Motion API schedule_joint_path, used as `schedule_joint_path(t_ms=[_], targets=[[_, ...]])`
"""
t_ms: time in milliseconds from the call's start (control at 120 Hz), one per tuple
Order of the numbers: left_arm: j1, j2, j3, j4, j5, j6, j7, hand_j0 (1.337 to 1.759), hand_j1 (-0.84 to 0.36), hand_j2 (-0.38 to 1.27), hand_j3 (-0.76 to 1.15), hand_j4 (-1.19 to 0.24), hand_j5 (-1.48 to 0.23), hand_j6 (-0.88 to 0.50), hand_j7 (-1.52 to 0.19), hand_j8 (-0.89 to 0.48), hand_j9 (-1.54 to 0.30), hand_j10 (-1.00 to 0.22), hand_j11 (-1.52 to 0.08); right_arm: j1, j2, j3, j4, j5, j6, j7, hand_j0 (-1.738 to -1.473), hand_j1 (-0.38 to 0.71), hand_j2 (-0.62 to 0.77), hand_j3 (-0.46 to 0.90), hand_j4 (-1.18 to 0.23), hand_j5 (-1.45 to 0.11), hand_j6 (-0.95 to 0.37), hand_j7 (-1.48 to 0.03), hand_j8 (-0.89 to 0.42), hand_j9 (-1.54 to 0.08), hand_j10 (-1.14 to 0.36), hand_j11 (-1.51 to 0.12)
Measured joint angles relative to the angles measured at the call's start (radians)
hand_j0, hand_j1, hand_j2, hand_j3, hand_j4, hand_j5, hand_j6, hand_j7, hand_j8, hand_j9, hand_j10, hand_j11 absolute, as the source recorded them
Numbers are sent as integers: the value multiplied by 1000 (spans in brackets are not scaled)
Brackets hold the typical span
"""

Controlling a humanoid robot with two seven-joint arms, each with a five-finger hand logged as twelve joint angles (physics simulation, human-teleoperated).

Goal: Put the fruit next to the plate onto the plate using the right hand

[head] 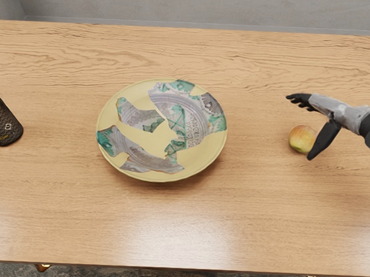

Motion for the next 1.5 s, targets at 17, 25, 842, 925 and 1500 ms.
schedule_joint_path(t_ms=[17,25,842,925,1500], targets=[[0,0,0,0,0,0,0,1658,55,49,0,-245,-318,-245,-318,-245,-318,-245,-318,0,1,-3,0,-5,-6,0,-1658,-217,-20,0,-118,-147,-120,-146,-118,-147,-117,-146],[0,0,0,0,0,0,0,1658,55,49,0,-245,-318,-245,-318,-245,-318,-245,-318,0,2,-5,0,-7,-8,0,-1658,-213,-20,0,-121,-152,-124,-151,-122,-151,-120,-151],[0,0,0,0,0,0,0,1658,55,49,0,-245,-318,-245,-318,-245,-318,-245,-318,-52,81,-121,-36,-119,-217,3,-1658,3,-54,0,-306,-384,-306,-386,-261,-386,-292,-387],[0,0,0,0,0,0,0,1658,55,49,0,-245,-318,-245,-318,-245,-318,-245,-318,-51,85,-123,-44,-121,-218,2,-1658,19,-55,0,-324,-397,-321,-404,-259,-402,-293,-404],[0,0,-1,0,0,0,0,1658,55,50,-1,-245,-318,-245,-318,-245,-318,-245,-318,-55,104,-124,-94,-126,-217,11,-1645,257,119,-2,-525,-705,-417,-685,-239,-747,-300,-767]])
